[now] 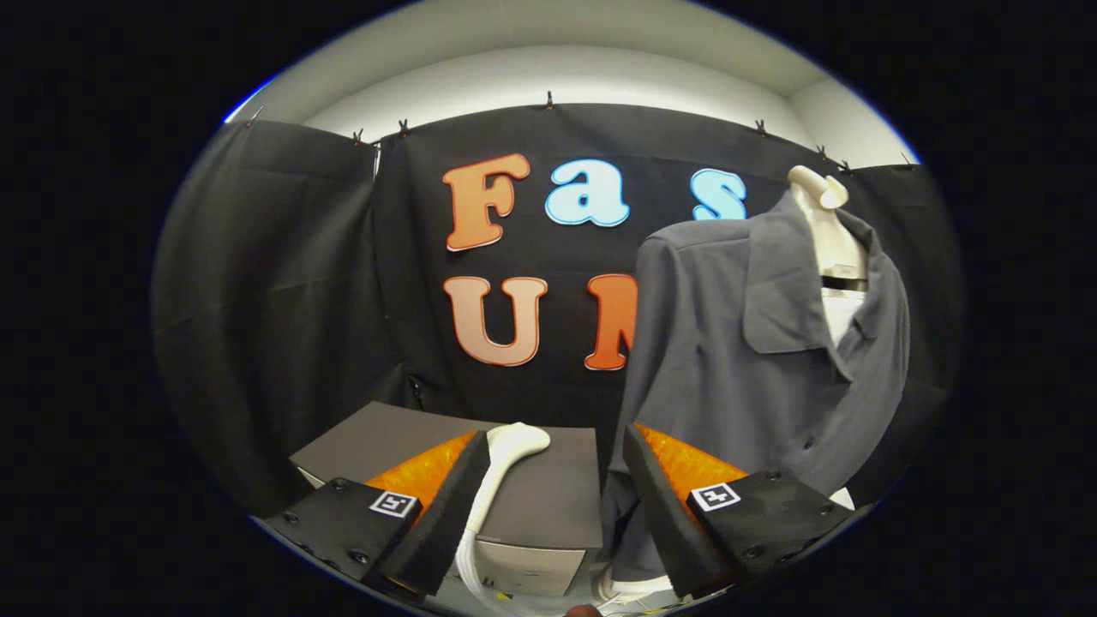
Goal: Iron the clothes twice with a garment steamer, once on the left side and once on the right side.
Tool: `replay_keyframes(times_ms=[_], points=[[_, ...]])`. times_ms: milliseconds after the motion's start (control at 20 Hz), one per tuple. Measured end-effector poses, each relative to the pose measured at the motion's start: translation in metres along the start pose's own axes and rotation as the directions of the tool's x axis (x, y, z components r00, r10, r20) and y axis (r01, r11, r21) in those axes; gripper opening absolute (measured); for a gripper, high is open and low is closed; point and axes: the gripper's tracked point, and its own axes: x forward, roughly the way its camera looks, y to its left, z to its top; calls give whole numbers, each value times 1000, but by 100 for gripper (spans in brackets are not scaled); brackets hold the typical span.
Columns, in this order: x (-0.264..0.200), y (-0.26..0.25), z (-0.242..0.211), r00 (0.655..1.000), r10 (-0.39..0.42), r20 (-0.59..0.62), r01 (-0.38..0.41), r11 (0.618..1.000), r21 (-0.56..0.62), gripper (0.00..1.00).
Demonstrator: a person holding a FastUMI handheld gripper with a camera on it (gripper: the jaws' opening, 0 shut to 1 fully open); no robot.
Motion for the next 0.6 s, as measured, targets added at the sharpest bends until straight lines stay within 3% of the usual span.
replay_keyframes(times_ms=[250,600], points=[[52,41,-25,993,47,-108,-52,998,-43,100],[110,60,-78,965,38,-261,-48,998,-33,99]])
